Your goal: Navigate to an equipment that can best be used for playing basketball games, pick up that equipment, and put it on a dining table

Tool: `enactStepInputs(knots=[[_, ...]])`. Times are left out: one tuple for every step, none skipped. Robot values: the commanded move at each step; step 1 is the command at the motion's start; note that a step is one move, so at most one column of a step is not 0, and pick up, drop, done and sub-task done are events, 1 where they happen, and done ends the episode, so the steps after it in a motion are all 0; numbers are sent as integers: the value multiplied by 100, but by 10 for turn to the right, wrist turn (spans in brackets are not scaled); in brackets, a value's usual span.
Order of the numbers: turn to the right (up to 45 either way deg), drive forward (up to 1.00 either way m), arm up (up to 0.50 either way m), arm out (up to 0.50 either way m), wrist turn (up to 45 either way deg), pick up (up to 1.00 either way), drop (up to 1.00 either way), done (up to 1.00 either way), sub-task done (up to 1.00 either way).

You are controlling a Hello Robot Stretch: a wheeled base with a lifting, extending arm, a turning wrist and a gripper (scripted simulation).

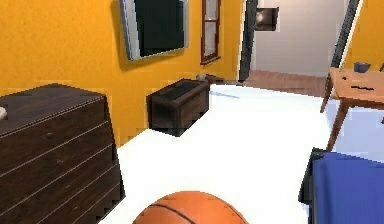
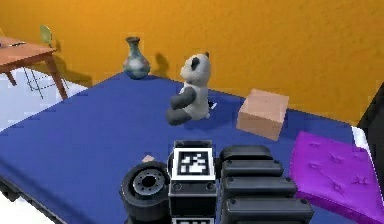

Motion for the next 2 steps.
enactStepInputs(knots=[[450, 0, 0, 0, 0, 0, 0, 0, 0], [450, 0, 0, 0, 0, 0, 0, 0, 0]])
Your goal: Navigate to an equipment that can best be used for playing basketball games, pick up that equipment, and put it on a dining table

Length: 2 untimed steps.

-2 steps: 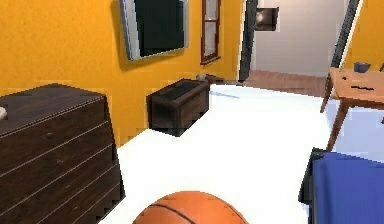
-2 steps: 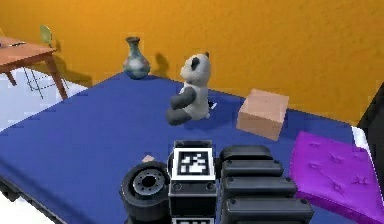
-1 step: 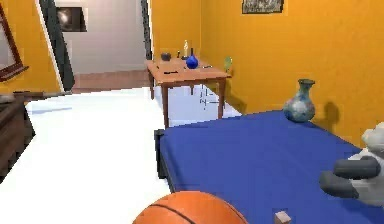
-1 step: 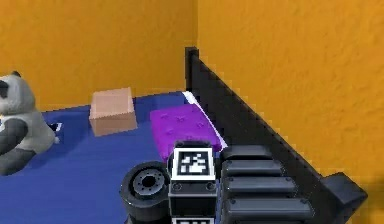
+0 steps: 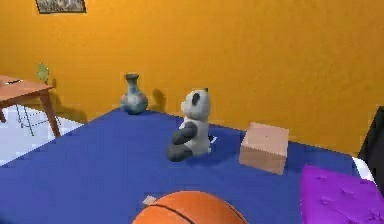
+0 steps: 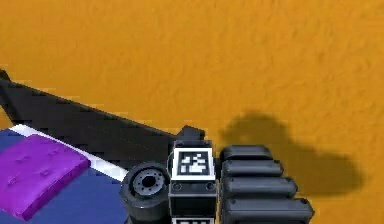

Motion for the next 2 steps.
enactStepInputs(knots=[[-450, 0, 0, 0, 0, 0, 0, 0, 0], [-210, 0, 0, 0, 0, 0, 0, 0, 0]])
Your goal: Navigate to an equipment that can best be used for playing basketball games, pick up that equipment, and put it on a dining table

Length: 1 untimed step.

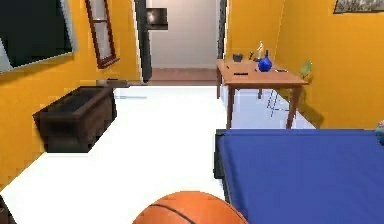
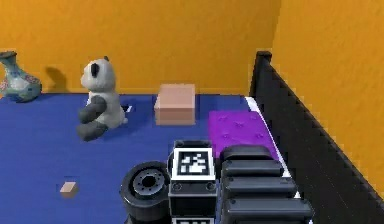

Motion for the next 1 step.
enactStepInputs(knots=[[0, 100, 0, 0, 0, 0, 0, 0, 0]])
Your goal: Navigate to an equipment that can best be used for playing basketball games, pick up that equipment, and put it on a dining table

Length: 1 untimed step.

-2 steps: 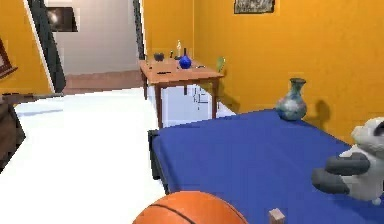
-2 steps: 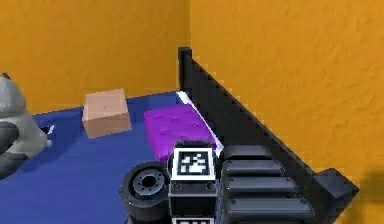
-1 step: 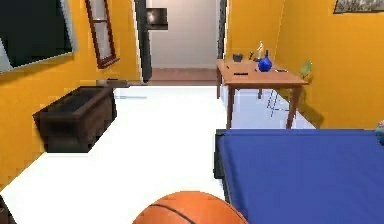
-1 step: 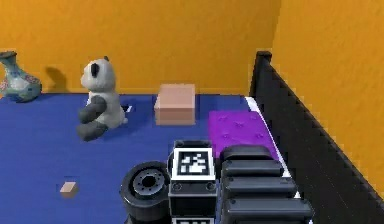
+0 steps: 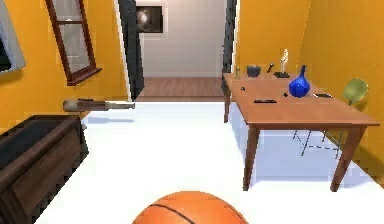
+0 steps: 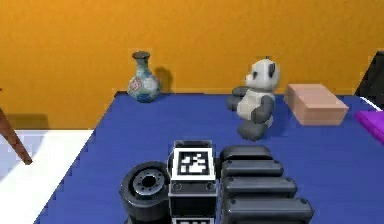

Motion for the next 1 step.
enactStepInputs(knots=[[0, 75, 0, 0, 0, 0, 0, 0, 0]])
